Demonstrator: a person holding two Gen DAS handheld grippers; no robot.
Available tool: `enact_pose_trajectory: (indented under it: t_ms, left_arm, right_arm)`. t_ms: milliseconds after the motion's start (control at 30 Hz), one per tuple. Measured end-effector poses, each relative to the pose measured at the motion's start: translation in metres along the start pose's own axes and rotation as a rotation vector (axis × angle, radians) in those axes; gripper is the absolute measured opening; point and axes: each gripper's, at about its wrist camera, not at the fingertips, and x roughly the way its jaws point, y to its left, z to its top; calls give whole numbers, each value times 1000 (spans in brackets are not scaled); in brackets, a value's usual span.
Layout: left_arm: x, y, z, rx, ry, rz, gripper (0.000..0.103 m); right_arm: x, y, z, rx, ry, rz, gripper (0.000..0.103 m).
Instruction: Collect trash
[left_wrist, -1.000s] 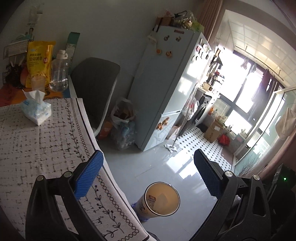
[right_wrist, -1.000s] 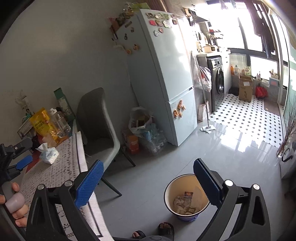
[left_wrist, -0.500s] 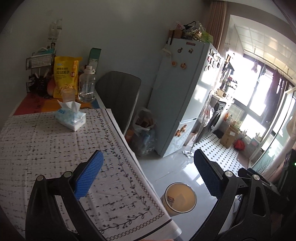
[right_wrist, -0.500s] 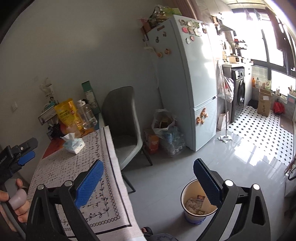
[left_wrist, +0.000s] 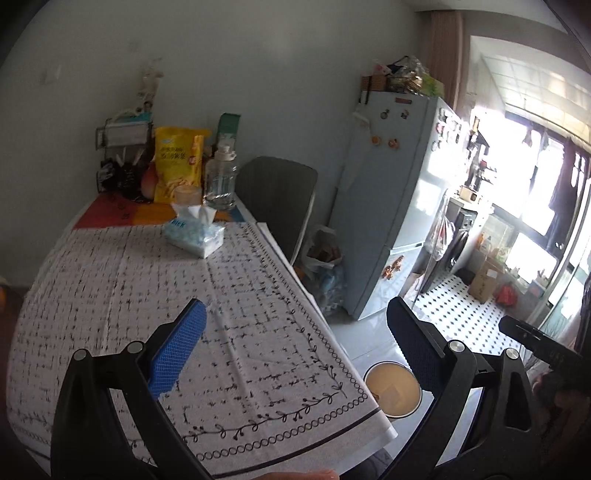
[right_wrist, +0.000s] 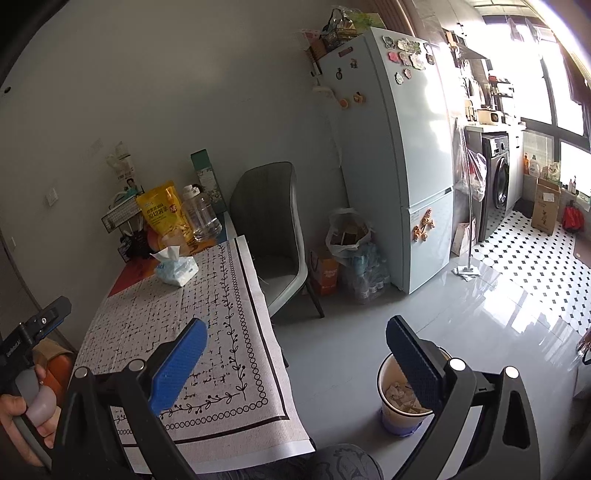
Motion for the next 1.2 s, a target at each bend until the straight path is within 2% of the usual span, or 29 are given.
enact_pose_trajectory:
  t_ms: [167, 600, 1200]
  left_arm:
    - [8, 11, -5, -17, 22, 11, 97]
    - [12, 10, -5, -19, 10, 27, 97]
    - [-3, 23, -9, -44, 7, 56, 97]
  right_arm:
    - [7, 6, -4, -12, 15, -2, 95]
    - [28, 17, -11, -36, 40, 39, 95]
    - [45, 31, -17, -37, 78, 87, 95]
